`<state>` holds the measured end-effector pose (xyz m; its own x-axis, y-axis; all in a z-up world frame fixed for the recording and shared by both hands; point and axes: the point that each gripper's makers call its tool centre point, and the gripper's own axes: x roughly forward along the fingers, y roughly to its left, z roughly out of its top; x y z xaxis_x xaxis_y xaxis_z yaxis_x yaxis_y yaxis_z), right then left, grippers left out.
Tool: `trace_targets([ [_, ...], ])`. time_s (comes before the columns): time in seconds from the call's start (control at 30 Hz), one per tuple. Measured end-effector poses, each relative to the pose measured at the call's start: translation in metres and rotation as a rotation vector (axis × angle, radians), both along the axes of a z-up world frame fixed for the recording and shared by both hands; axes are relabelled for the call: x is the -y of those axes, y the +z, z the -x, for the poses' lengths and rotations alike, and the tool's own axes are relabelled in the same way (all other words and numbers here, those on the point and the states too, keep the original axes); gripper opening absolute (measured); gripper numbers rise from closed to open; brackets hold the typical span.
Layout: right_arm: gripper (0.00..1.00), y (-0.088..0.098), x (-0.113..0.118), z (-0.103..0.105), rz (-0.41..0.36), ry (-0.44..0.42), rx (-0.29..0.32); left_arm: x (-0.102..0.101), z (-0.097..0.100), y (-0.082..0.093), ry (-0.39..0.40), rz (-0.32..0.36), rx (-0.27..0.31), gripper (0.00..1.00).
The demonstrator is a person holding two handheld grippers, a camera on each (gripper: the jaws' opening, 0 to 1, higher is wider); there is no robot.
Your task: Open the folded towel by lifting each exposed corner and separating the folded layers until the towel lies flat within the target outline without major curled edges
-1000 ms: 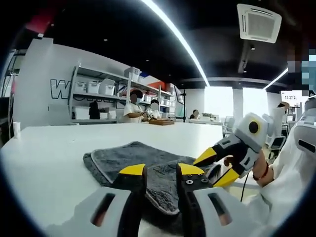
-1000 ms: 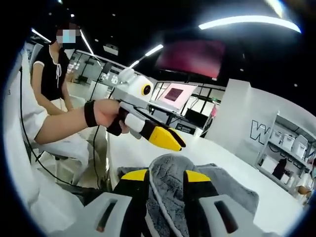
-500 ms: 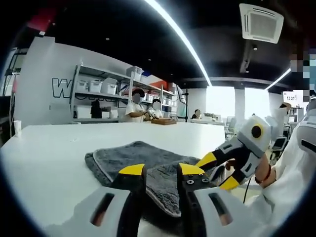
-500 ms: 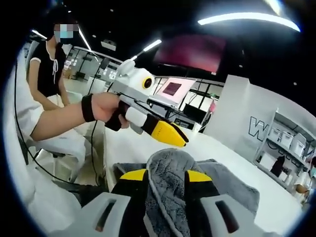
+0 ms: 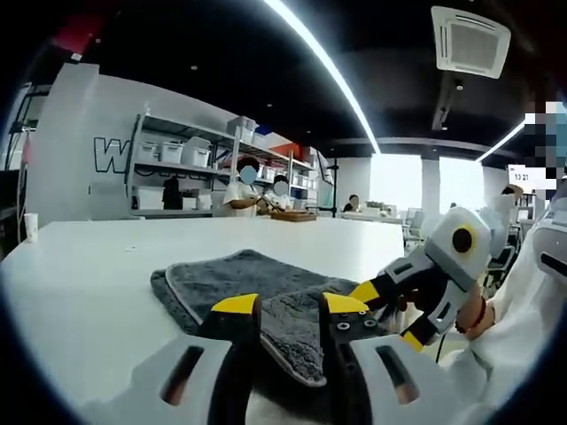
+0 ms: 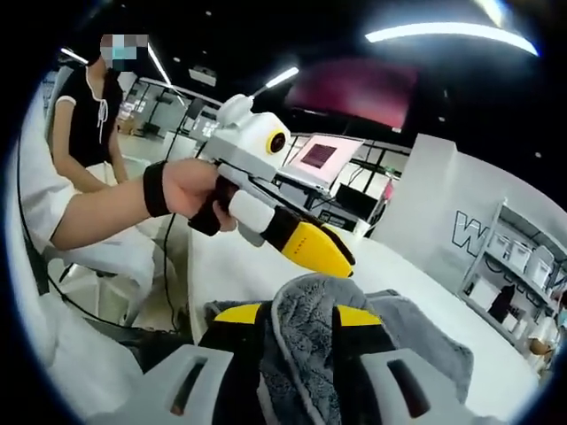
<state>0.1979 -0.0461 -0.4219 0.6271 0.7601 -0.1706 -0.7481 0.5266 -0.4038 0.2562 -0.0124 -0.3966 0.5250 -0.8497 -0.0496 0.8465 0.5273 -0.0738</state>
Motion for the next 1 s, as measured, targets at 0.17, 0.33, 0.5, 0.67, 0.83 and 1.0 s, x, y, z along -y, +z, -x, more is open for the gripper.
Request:
trace_targets([
  [0.17,0.25,-0.004,-0.002,-0.004,0.011,-0.024,-0.001,0.001,-0.004,0.001,0.006,0.005,0.001,0.28],
  [0.33,0.25,-0.007,-0.01,-0.005,0.025,-0.015,-0.002,0.003,-0.003,0.002,0.006,0.015,0.0,0.28],
  [0.5,0.25,-0.009,-0.019,-0.01,0.075,-0.025,0.024,0.006,0.0,-0.001,-0.005,0.014,-0.01,0.27],
  [0.67,0.26,-0.013,-0.025,-0.01,0.075,-0.004,0.006,0.004,-0.004,0.001,0.016,0.005,-0.008,0.27],
  [0.83,0.29,-0.018,-0.027,-0.016,0.086,-0.015,-0.005,0.008,-0.005,0.006,-0.002,0.032,-0.031,0.27],
  [1.0,0.31,-0.021,-0.03,-0.015,0.084,-0.005,-0.022,0.009,-0.006,0.006,0.005,0.038,-0.032,0.28],
])
